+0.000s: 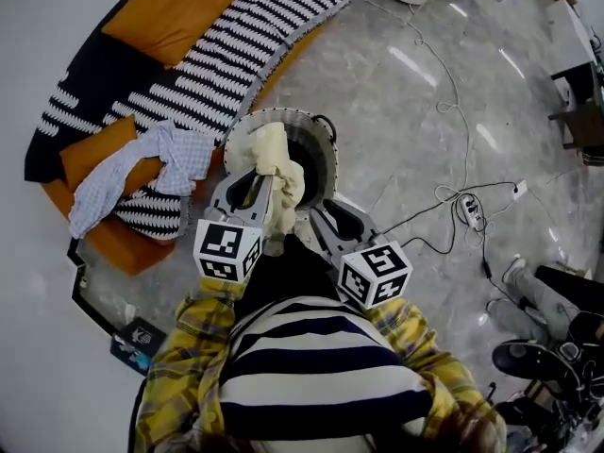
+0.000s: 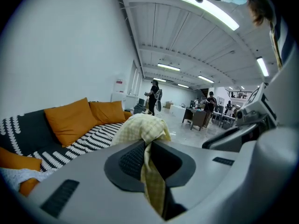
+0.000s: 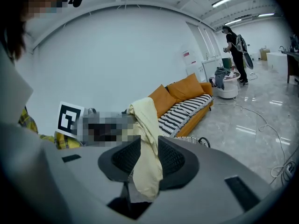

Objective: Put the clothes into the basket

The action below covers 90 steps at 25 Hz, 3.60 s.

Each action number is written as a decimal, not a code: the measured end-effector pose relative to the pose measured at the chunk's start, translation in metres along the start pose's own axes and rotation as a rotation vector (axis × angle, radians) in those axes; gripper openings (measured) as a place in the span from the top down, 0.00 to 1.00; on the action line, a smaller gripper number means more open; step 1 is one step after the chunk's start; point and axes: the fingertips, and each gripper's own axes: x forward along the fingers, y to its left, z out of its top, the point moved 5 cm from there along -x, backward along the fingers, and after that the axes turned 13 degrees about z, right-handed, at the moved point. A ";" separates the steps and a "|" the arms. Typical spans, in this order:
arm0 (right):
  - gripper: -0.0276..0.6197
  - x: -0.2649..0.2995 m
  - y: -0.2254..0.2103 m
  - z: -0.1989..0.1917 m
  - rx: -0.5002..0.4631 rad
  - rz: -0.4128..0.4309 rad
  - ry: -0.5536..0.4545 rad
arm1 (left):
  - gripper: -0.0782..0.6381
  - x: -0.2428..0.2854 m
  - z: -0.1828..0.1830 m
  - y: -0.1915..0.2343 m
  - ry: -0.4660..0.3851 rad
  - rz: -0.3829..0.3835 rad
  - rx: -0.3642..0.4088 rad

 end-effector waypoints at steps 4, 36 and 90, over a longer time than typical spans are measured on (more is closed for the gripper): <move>0.76 0.011 -0.016 0.005 0.011 0.024 0.036 | 0.82 0.027 -0.031 -0.006 0.141 -0.036 0.043; 0.76 0.098 0.003 0.041 -0.170 0.384 0.202 | 0.71 -0.077 -0.041 0.089 0.059 0.531 -0.252; 0.77 0.395 0.081 -0.003 -0.075 0.287 0.639 | 0.53 0.012 -0.218 0.446 0.542 0.503 -0.260</move>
